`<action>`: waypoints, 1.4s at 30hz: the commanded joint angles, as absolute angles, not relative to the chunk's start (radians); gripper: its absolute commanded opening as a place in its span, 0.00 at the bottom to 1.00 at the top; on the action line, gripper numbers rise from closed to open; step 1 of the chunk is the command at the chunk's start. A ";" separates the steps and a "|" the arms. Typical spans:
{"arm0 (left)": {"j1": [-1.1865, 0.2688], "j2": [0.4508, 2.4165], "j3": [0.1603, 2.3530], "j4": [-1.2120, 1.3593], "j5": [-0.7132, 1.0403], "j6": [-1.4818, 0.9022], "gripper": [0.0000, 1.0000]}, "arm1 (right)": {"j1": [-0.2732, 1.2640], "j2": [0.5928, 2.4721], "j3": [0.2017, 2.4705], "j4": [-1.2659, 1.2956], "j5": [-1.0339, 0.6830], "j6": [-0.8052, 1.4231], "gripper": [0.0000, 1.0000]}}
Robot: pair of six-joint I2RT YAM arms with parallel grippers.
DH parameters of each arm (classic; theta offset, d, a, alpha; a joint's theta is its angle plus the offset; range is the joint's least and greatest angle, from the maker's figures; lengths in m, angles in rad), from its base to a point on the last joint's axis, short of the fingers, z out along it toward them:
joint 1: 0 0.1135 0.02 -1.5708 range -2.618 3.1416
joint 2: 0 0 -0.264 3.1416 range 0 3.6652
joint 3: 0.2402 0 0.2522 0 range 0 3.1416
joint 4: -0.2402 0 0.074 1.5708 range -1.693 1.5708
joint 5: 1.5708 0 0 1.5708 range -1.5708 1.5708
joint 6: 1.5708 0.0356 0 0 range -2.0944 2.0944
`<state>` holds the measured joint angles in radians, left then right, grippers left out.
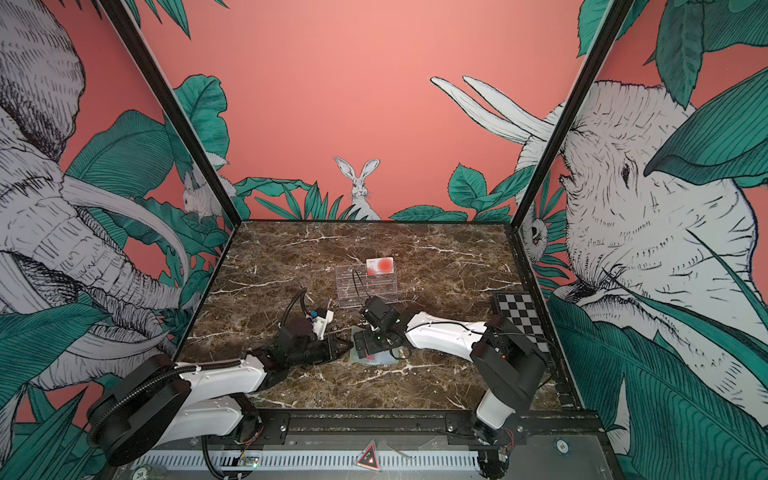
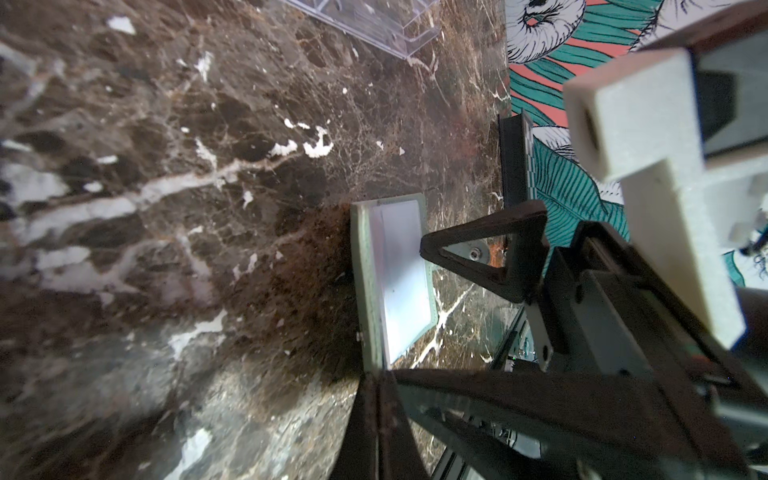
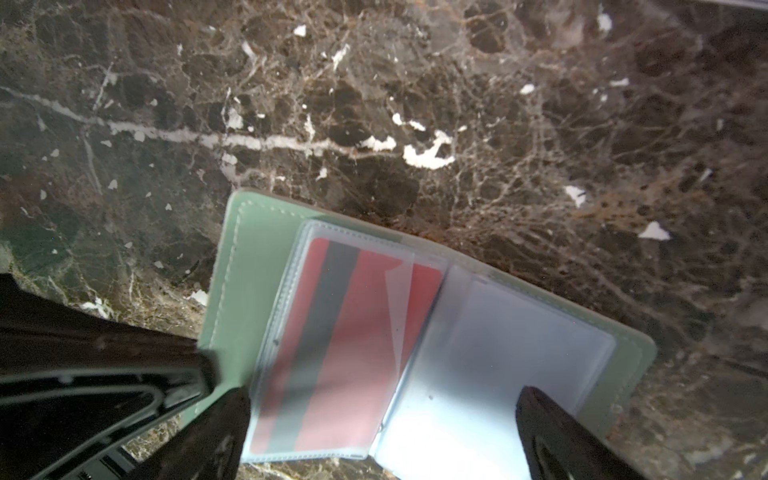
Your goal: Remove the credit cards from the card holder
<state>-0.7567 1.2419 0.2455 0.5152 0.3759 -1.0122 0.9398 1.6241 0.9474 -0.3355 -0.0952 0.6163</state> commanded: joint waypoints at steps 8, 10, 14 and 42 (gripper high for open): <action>-0.761 1.243 0.227 0.532 0.362 -1.006 0.00 | 0.946 1.572 0.957 -0.389 -0.050 0.592 0.97; -0.762 1.245 0.227 0.537 0.362 -1.008 0.00 | 0.945 1.571 0.959 -0.388 -0.047 0.591 0.97; -0.761 1.249 0.229 0.539 0.365 -1.009 0.00 | 0.946 1.564 0.952 -0.349 -0.082 0.598 0.97; -0.763 1.233 0.219 0.530 0.354 -1.008 0.00 | 0.946 1.655 0.949 -0.375 -0.035 0.590 0.96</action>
